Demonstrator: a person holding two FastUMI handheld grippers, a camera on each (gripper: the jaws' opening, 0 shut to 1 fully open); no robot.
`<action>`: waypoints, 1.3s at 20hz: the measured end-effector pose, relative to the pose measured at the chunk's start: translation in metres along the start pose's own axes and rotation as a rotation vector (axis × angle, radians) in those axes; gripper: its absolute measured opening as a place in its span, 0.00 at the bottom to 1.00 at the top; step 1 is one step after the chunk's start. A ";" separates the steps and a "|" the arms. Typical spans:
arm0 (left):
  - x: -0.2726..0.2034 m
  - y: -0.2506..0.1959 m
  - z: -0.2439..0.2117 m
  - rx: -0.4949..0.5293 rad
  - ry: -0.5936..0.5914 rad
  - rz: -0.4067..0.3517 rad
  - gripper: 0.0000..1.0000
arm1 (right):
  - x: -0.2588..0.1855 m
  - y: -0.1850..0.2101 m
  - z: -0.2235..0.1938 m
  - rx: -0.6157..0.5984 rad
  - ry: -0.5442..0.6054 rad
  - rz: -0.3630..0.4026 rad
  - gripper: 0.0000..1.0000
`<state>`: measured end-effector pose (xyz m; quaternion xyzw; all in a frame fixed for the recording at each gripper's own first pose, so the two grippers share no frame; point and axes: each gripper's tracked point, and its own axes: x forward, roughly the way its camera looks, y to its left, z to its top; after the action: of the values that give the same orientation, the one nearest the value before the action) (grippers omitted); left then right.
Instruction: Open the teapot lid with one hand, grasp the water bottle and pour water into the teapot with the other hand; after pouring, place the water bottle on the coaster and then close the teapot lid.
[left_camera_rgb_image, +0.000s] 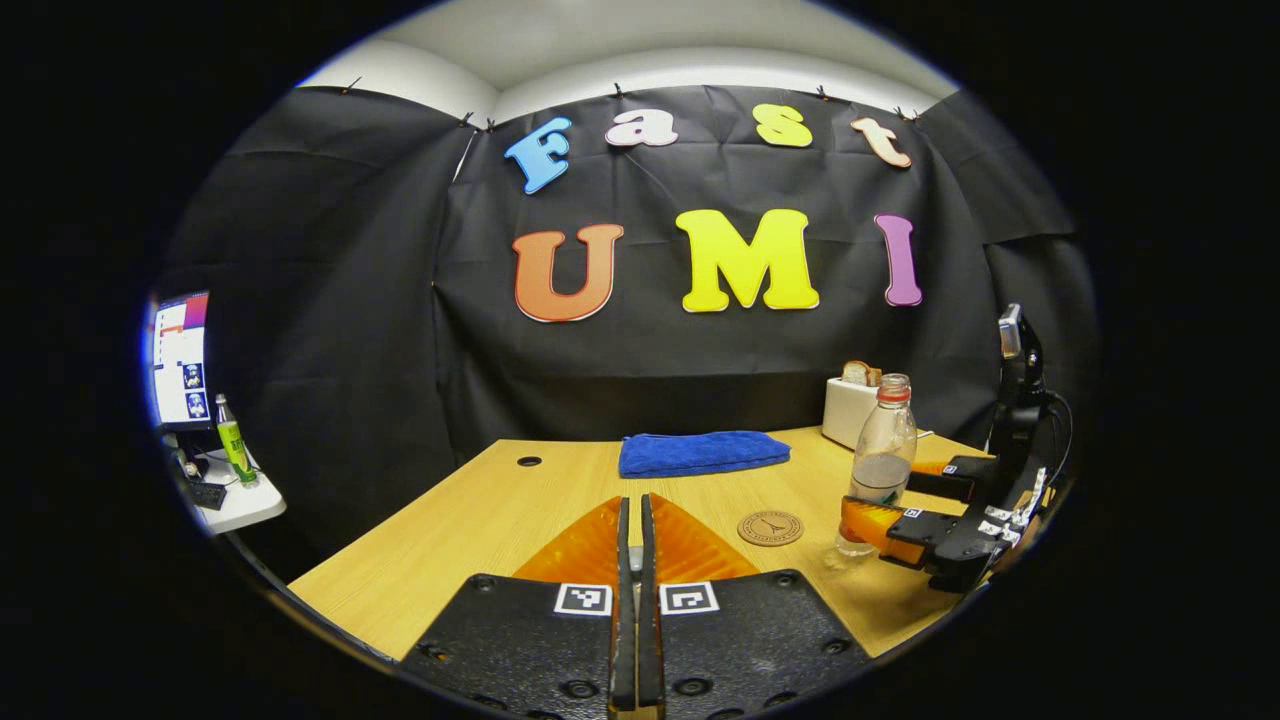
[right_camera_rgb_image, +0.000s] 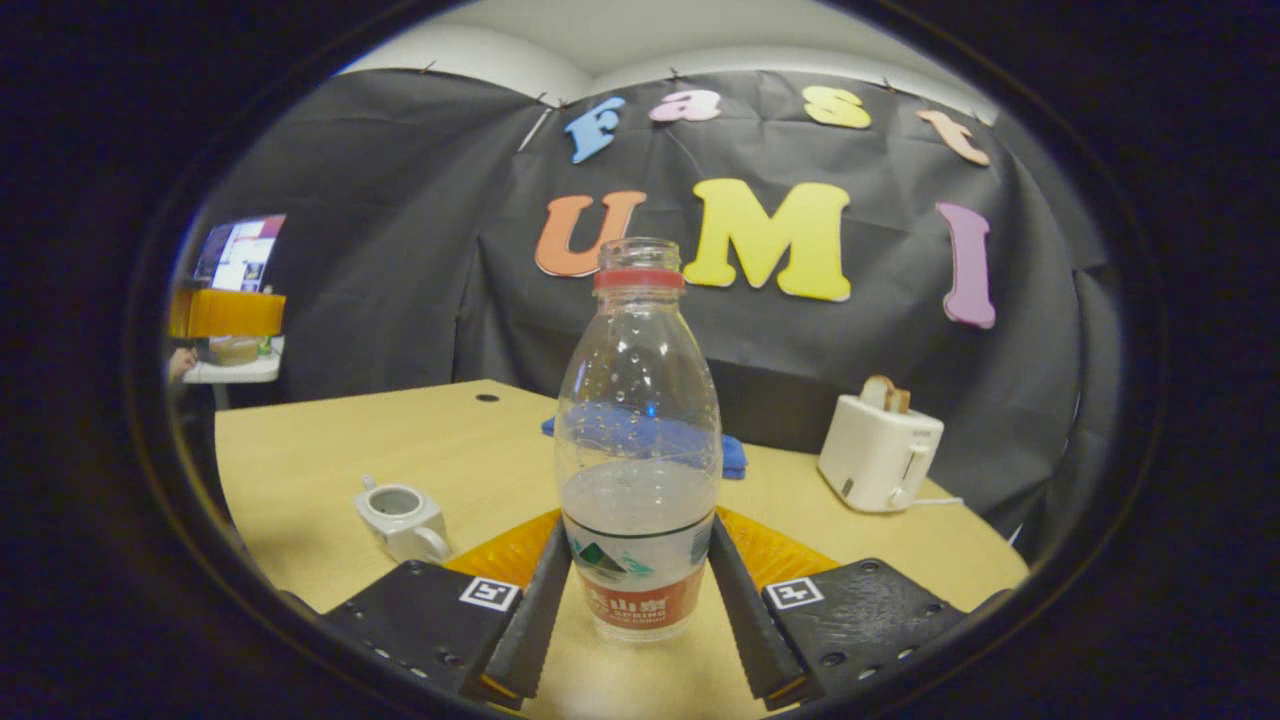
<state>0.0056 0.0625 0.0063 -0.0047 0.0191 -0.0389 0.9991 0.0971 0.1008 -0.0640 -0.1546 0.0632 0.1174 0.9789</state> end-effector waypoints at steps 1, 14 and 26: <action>-0.001 0.005 0.002 -0.004 -0.002 0.005 0.04 | -0.003 0.002 0.004 -0.072 0.007 -0.008 0.74; -0.004 0.025 -0.003 -0.034 0.037 -0.015 0.04 | 0.007 0.025 -0.032 -0.702 0.194 -0.066 0.74; 0.004 0.039 -0.016 -0.047 0.079 -0.020 0.04 | 0.025 0.031 -0.027 -1.191 0.177 -0.106 0.75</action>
<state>0.0121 0.1008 -0.0106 -0.0269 0.0597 -0.0488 0.9967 0.1109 0.1256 -0.1026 -0.6884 0.0601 0.0702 0.7194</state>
